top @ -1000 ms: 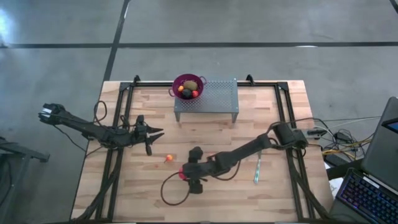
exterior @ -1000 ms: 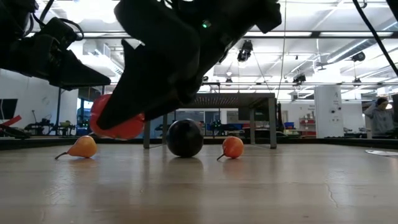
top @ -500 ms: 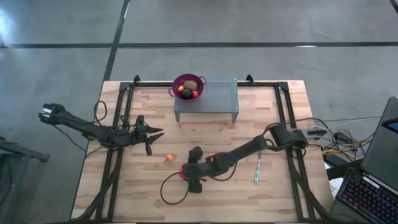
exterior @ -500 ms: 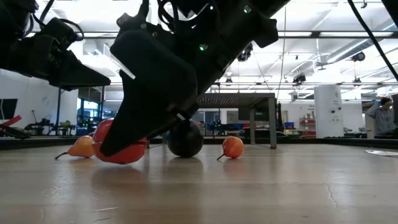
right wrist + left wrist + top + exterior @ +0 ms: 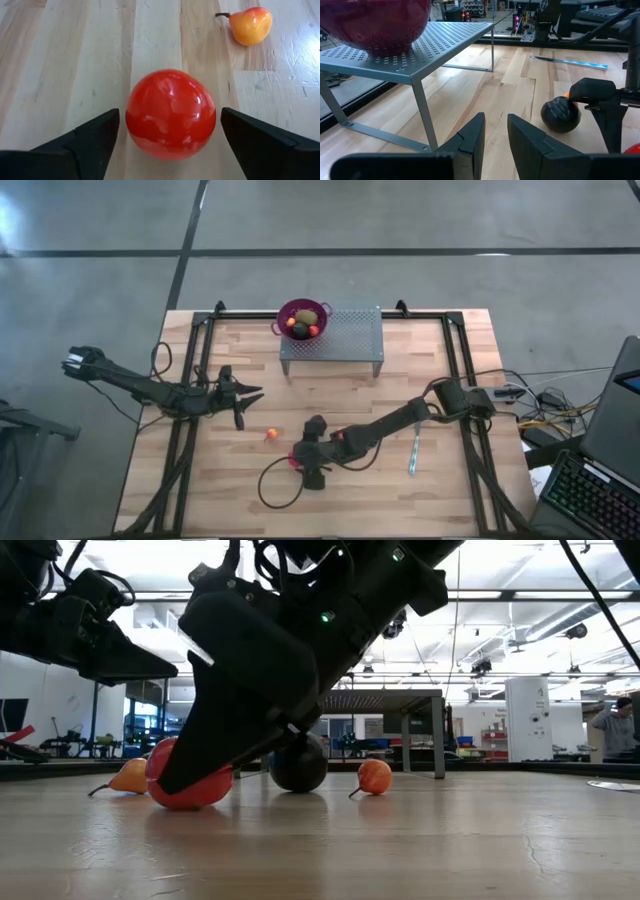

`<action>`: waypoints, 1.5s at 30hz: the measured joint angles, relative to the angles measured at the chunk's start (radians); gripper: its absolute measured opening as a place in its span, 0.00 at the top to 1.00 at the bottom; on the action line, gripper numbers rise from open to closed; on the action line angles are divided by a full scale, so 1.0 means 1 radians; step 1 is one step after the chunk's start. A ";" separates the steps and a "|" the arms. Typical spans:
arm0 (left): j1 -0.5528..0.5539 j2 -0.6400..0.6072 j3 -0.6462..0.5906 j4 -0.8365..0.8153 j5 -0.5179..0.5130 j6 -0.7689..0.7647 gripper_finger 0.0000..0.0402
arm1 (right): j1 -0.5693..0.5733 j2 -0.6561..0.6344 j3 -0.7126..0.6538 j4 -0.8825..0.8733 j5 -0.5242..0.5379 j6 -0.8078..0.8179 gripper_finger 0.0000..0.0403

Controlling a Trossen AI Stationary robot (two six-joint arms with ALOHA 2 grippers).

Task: Pick & Place Fruit
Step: Put the red tomato into the purple strainer bowl on the shelf

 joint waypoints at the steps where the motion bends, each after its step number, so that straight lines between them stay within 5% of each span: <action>1: 0.000 0.000 0.000 0.000 0.000 0.000 0.78 | 0.001 -0.001 0.006 -0.008 -0.003 0.000 0.13; 10: 0.000 0.000 0.000 -0.002 0.000 0.000 0.78 | 0.013 -0.099 0.081 -0.153 -0.003 -0.040 0.21; 21: 0.000 0.002 0.000 -0.010 0.000 -0.015 0.78 | 0.023 -0.302 -0.001 -0.356 0.086 -0.063 0.48; 34: 0.000 0.002 0.000 -0.008 0.000 -0.017 0.78 | 0.024 -0.762 -0.500 -0.237 0.111 -0.026 0.84; 45: 0.000 0.002 0.000 -0.006 0.000 -0.018 0.78 | 0.024 -1.269 -0.889 -0.115 0.134 -0.060 0.93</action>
